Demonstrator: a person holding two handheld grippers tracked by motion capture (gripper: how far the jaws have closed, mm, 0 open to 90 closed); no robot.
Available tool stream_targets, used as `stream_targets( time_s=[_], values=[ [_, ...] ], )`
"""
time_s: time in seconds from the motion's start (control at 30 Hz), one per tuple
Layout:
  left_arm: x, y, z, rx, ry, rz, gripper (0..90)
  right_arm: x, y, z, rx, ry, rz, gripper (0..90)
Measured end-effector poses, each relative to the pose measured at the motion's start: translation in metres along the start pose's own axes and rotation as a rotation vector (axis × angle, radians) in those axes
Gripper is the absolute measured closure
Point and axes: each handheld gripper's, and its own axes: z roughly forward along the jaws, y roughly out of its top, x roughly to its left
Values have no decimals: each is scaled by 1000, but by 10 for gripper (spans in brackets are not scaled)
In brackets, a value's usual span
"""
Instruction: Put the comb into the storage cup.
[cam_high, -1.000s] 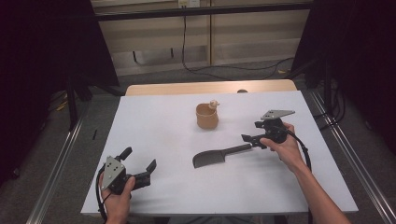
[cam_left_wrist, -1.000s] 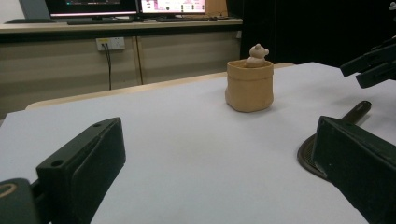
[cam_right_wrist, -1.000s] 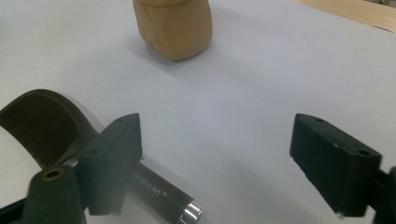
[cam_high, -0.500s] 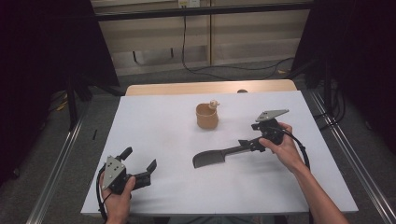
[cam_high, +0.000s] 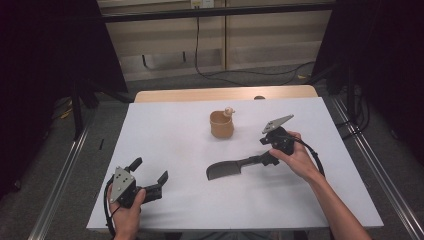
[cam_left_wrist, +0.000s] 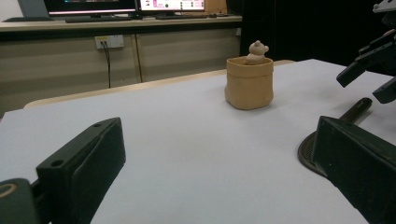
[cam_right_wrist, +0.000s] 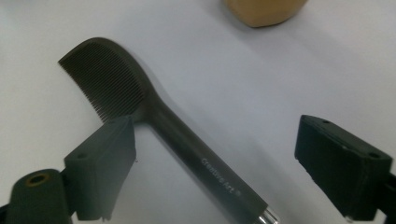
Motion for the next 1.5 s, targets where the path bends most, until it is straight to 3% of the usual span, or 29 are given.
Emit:
stream_targets(
  time_s=[0.23,0.77,0.93,1.13,1.5],
  values=[
    [0,0,0,1,0,3,28,3,13,11,112,72,-107,121],
    [0,0,0,2,0,4,28,7,35,25,287,94,-264,374],
    [0,0,0,4,-3,0,28,9,39,29,318,108,-318,459],
    [0,-1,1,4,-2,-2,28,11,39,34,354,121,-332,517],
    [1,0,0,2,0,2,28,19,47,44,434,161,-427,623]
  ],
)
